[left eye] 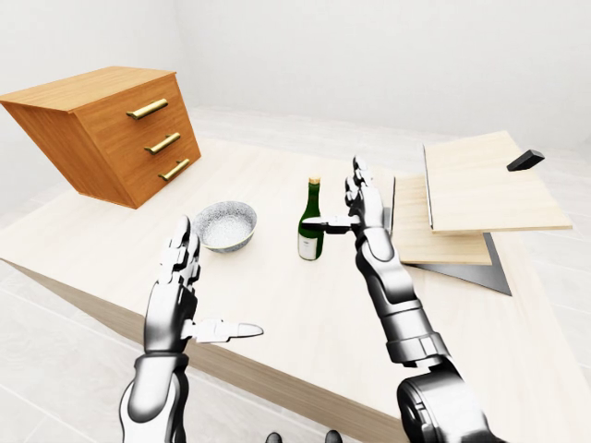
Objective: Put the wine bottle on the wine rack.
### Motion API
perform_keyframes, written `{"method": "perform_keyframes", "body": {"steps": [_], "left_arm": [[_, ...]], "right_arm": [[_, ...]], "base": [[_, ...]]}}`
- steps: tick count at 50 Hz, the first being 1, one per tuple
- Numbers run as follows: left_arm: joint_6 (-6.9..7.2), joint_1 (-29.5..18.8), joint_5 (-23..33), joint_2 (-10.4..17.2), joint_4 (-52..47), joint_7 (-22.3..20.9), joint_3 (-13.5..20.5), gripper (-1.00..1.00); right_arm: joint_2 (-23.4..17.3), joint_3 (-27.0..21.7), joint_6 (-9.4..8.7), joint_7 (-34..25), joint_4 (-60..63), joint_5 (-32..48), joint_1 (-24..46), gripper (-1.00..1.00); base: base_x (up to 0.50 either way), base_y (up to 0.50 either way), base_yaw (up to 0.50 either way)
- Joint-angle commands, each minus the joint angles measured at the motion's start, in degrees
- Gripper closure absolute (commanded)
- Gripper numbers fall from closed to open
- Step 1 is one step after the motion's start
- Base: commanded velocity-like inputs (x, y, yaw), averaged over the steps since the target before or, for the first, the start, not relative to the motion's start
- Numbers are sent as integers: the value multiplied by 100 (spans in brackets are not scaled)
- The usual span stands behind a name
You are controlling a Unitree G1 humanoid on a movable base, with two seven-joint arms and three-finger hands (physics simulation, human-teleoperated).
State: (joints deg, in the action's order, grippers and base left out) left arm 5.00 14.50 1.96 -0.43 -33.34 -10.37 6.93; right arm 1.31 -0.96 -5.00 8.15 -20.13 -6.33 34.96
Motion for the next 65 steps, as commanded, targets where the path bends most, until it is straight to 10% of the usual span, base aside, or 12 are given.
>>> {"method": "perform_keyframes", "body": {"steps": [1, 65], "left_arm": [[0, 49, -19, -10, -12, -21, 31, -100], [0, 93, -63, -45, -11, -133, 169, -100]], "right_arm": [[-2, -38, 0, 42, -767, -1, 367, -100], [-1, -167, 253, 223, -3610, 116, 2134, -100]], "base": [[0, 0, 0], [0, 0, 0]]}}
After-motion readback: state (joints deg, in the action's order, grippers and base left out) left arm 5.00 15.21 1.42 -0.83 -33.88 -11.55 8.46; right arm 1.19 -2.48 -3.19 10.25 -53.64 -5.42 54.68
